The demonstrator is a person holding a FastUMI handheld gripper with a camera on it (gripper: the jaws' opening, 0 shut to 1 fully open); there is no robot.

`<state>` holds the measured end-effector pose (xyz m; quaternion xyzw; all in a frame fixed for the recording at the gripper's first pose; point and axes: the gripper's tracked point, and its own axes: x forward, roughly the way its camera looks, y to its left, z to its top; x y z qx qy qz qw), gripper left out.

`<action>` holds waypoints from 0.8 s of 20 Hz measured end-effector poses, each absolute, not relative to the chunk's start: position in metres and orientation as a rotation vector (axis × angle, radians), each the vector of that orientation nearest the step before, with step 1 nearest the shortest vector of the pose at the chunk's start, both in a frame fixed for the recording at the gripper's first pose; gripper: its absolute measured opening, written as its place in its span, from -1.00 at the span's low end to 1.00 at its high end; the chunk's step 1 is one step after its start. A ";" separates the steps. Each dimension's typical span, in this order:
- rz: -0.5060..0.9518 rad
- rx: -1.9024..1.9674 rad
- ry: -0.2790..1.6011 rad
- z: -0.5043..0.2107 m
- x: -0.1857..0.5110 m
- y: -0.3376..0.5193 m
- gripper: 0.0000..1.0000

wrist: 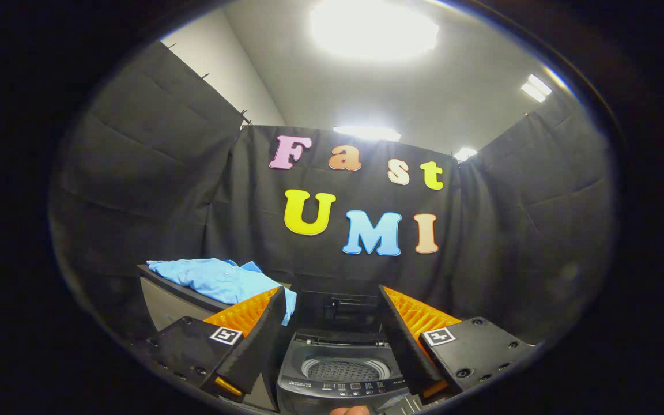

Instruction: Put the clothes into the washing machine and then close the washing machine lid.

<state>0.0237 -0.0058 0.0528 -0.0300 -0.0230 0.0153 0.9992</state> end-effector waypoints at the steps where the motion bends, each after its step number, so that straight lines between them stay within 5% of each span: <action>1: 0.034 -0.067 -0.048 0.059 0.029 -0.005 0.95; 16: 0.242 0.072 0.309 0.130 0.147 0.084 0.96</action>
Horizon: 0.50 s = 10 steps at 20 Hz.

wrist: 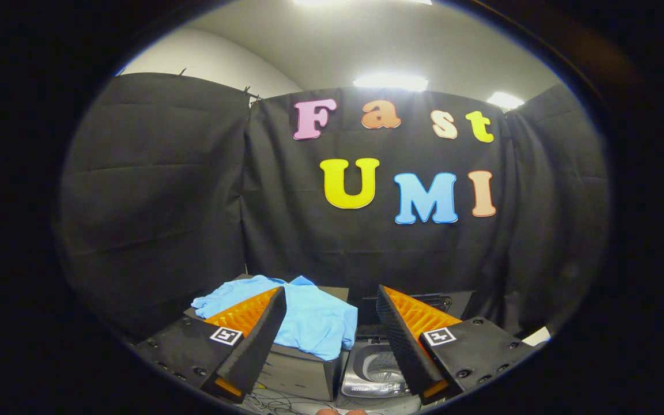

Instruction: Put the clothes into the washing machine and then close the washing machine lid.

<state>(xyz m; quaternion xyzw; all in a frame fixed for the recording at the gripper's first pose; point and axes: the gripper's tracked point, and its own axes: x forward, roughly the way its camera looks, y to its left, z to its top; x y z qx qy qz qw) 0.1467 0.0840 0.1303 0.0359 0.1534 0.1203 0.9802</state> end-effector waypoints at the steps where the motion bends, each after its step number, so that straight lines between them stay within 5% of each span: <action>1: 0.244 0.051 0.334 0.124 0.156 0.092 0.96; 10: 0.353 0.080 0.509 0.077 0.211 0.182 0.96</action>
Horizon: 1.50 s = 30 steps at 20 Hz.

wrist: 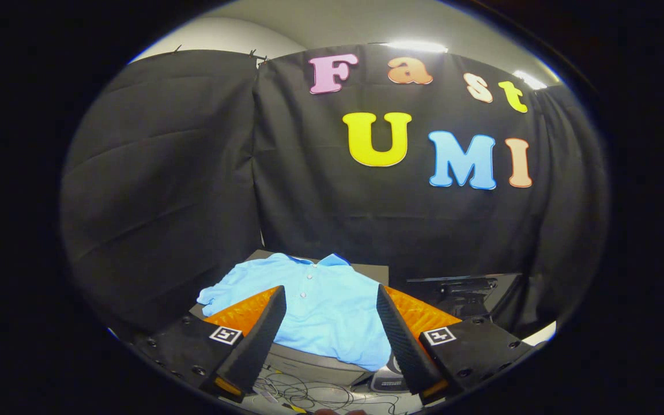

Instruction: Put the clothes into the washing machine and then close the washing machine lid.

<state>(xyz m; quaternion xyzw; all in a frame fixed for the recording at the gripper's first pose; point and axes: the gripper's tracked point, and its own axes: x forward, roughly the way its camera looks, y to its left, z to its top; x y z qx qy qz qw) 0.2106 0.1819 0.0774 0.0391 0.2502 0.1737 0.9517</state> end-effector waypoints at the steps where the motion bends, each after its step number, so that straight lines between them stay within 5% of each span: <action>1: 0.361 0.070 0.512 0.073 0.216 0.191 0.96; 30: 0.299 -0.025 0.752 -0.070 0.329 0.301 0.97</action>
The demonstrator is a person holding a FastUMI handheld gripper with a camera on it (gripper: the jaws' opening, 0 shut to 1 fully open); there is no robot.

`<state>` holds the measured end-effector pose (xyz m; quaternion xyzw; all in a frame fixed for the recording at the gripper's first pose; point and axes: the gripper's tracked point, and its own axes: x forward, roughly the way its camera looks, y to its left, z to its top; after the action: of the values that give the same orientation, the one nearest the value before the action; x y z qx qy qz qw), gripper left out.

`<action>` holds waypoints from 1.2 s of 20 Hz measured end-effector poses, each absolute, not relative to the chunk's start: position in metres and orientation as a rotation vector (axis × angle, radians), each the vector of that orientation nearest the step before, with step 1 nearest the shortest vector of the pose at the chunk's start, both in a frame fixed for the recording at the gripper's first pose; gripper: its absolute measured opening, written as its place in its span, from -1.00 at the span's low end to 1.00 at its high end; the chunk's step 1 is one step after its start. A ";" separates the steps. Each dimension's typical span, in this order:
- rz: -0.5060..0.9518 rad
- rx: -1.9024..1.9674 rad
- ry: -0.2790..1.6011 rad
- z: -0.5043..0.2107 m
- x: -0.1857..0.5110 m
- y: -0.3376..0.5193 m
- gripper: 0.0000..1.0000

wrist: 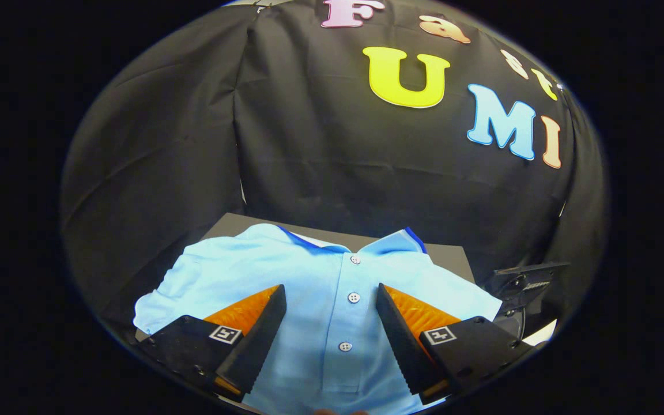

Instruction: Put the clothes into the washing machine and then close the washing machine lid.

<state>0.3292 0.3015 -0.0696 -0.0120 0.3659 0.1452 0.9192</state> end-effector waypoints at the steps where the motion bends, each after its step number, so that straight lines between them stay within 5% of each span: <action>1: 0.300 -0.040 0.748 -0.070 0.329 0.302 0.97; 10: 0.320 -0.050 0.710 -0.078 0.322 0.308 0.97; 14: 0.335 -0.036 0.728 -0.079 0.318 0.311 0.83; 15: 0.335 -0.035 0.732 -0.078 0.317 0.310 0.56; 21: 0.356 -0.045 0.808 -0.077 0.318 0.309 0.55; 23: 0.334 -0.006 0.802 -0.074 0.319 0.306 -0.42; 24: 0.341 -0.022 0.803 -0.076 0.320 0.306 -0.42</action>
<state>0.3196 0.3062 -0.0756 -0.0109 0.3891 0.1649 0.9063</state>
